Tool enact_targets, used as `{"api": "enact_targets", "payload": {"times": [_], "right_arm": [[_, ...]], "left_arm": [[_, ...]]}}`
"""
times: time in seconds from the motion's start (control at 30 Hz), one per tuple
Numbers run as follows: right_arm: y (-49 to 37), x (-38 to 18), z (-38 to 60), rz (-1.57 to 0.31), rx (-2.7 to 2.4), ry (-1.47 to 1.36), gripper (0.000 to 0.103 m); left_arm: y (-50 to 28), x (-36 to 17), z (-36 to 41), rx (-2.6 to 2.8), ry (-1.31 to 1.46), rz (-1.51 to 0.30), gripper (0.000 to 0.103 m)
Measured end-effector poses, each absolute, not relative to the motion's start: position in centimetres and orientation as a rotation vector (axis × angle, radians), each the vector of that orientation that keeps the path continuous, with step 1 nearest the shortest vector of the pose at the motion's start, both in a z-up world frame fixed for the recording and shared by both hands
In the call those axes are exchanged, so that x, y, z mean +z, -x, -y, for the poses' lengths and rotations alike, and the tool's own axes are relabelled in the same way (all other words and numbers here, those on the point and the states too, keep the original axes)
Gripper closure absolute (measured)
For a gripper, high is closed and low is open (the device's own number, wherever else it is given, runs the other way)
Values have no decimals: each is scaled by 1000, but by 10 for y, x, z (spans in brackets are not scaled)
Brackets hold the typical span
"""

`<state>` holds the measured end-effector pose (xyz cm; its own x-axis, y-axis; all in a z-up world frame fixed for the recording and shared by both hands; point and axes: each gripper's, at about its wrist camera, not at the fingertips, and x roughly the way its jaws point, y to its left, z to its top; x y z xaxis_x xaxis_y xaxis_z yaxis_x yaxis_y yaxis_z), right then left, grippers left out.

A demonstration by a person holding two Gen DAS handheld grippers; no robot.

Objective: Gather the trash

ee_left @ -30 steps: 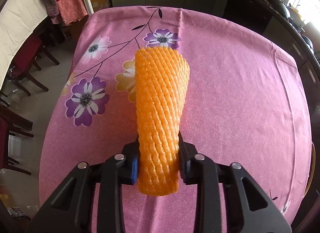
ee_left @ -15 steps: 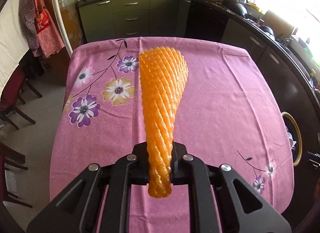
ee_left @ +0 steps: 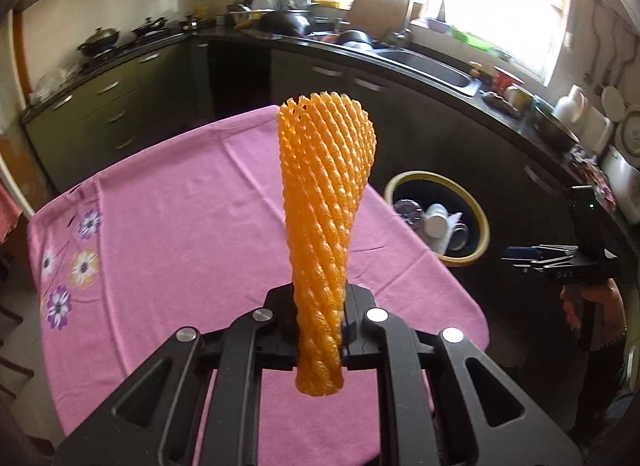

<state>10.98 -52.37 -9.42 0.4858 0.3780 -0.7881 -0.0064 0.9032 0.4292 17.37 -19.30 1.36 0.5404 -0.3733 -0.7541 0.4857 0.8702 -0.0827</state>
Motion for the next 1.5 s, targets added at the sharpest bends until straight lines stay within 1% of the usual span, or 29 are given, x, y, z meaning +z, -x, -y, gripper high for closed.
{"api": "enact_targets", "payload": {"times": [0.27,0.43,0.57,0.67,0.73,0.77,0.8,0.83,0.9,0.97,1.07,1.13,1.2,1.33,1.37,1.4,1.5], "right_arm": [[-77,-99,561,-1023,153,-473,28],[-63,-101,575,-1014,114,-506,28],[-54,-104,582,-1008,92,-527,27],[-48,-108,588,-1009,79,-551,27],[-44,-112,591,-1011,71,-567,26],[-43,-113,593,-1011,68,-574,26],[-42,-113,594,-1011,69,-583,26],[-41,-113,594,-1010,74,-593,26],[-40,-112,594,-1009,73,-597,26],[-39,-111,594,-1005,73,-596,26],[-39,-110,591,-1000,74,-591,26],[-39,-110,589,-997,79,-587,25],[-40,-111,584,-995,88,-589,24],[-44,-114,571,-1002,124,-583,24],[-45,-113,566,-1002,134,-575,24],[-46,-112,561,-999,145,-566,24],[-51,-106,542,-987,183,-537,23]], "left_arm": [[-215,-19,326,-733,-223,-921,90],[-244,-58,403,-788,-255,-1002,89],[-257,-94,445,-795,-274,-1048,87],[-265,-115,467,-800,-278,-1073,81],[-269,-120,477,-799,-263,-1064,69],[-272,-122,481,-801,-255,-1062,59],[-273,-123,486,-792,-250,-1054,51],[-275,-123,488,-785,-249,-1047,49],[-274,-120,486,-789,-235,-1045,44],[-272,-114,478,-791,-221,-1038,41],[-267,-101,458,-786,-195,-1016,39],[-258,-87,436,-782,-155,-991,34],[-247,-71,407,-772,-117,-951,22],[-216,-34,337,-729,-63,-828,13],[-207,-26,322,-714,-58,-789,9],[-196,-17,302,-694,-55,-746,7],[-170,2,245,-620,-42,-653,7]]}}
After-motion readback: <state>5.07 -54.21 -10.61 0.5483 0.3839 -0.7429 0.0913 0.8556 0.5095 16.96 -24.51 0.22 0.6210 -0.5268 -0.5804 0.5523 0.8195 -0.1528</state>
